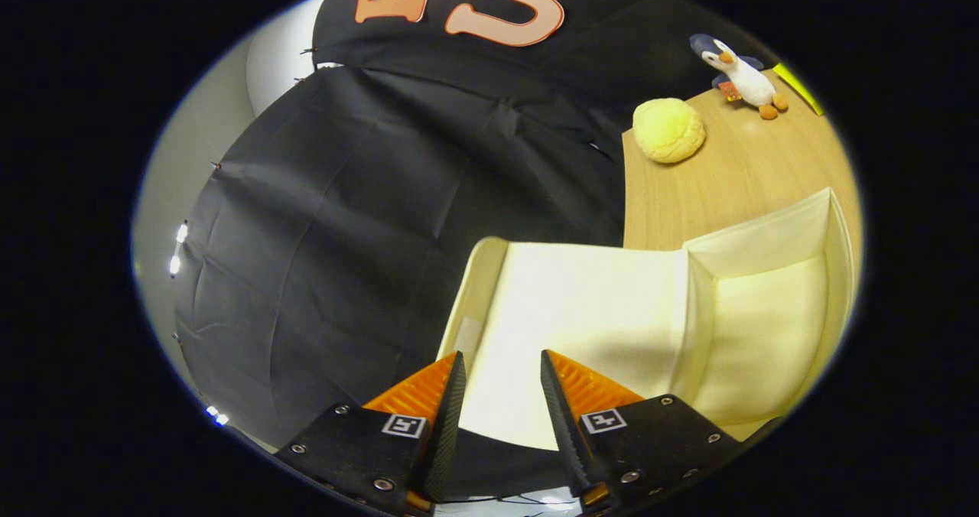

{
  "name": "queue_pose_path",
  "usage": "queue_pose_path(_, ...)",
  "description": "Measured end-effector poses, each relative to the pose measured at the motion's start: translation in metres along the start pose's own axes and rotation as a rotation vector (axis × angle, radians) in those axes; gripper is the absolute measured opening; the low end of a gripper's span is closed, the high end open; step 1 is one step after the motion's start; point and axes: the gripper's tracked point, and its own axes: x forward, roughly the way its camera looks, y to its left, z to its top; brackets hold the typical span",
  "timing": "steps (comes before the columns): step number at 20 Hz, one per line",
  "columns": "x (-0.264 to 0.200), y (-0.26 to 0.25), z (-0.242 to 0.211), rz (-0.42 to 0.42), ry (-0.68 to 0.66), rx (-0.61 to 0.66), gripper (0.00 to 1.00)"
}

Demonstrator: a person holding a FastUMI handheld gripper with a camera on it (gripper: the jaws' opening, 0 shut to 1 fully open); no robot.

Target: Open the storage box then place both shoes into the box .Put the left shoe in first, then the right shoe, with the right side of both shoes facing outward in a uniform manner.

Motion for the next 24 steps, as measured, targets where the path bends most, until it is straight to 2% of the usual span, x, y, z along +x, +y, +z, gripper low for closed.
queue_pose_path(1,-0.009,-0.01,0.003,-0.014,-0.018,-0.013,0.64)
queue_pose_path(3,-0.031,-0.039,0.01,-0.072,-0.054,-0.059,0.65)
queue_pose_path(6,-0.07,-0.091,0.02,-0.22,-0.084,-0.187,0.72)
queue_pose_path(9,-0.113,-0.133,0.037,-0.332,-0.135,-0.304,0.79)
queue_pose_path(12,-0.156,-0.178,0.046,-0.446,-0.168,-0.37,0.84)
queue_pose_path(15,-0.191,-0.219,0.046,-0.534,-0.173,-0.389,0.88)
queue_pose_path(21,-0.251,-0.317,0.031,-0.732,-0.147,-0.357,0.89)
queue_pose_path(24,-0.26,-0.346,0.017,-0.779,-0.14,-0.316,0.89)
